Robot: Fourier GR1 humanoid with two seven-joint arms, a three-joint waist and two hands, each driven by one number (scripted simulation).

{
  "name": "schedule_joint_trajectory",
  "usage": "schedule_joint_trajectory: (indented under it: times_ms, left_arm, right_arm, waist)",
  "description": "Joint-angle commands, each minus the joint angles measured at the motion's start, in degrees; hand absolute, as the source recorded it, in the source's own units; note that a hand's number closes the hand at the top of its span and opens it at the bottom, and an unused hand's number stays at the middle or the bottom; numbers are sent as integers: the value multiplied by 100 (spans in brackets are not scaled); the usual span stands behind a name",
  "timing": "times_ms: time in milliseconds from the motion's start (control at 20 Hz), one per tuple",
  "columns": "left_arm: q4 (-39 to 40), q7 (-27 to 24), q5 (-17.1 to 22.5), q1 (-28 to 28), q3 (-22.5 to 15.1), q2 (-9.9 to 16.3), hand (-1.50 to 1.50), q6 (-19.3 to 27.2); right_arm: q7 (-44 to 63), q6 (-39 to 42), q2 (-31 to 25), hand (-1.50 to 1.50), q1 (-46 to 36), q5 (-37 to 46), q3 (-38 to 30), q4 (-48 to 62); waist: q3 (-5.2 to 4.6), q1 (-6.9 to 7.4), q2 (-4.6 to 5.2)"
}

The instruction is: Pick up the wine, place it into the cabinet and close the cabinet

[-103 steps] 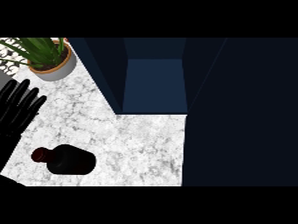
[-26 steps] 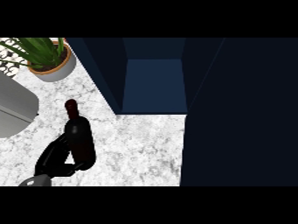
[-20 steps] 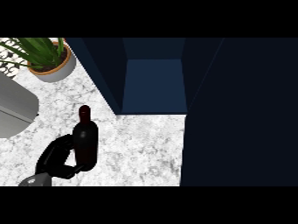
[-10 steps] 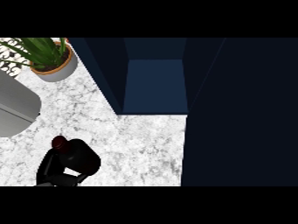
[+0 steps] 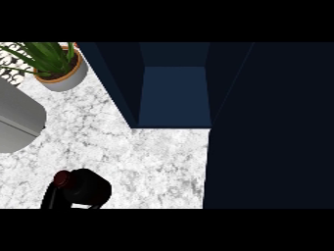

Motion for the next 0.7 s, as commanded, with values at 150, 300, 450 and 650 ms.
schedule_joint_trajectory:
  times_ms: [150,300,450,650]
  left_arm:
    - [-1174,71,245,671,-463,-604,150,-354]
    - [-2445,855,522,1141,-621,-604,150,-248]
    - [-3516,1901,1007,1338,-693,-549,150,-292]
    - [-4418,2513,1331,1580,-878,-562,150,-31]
  right_arm:
    - [-186,78,47,-150,82,-19,41,106]
    - [-422,209,59,-150,483,-188,-96,-68]
    - [-144,81,52,-150,162,61,111,-49]
    - [20,216,-250,-150,97,-761,-630,-98]
  waist:
    - [-40,10,19]
    - [-35,2,14]
    - [-36,26,14]
    - [-40,-8,23]
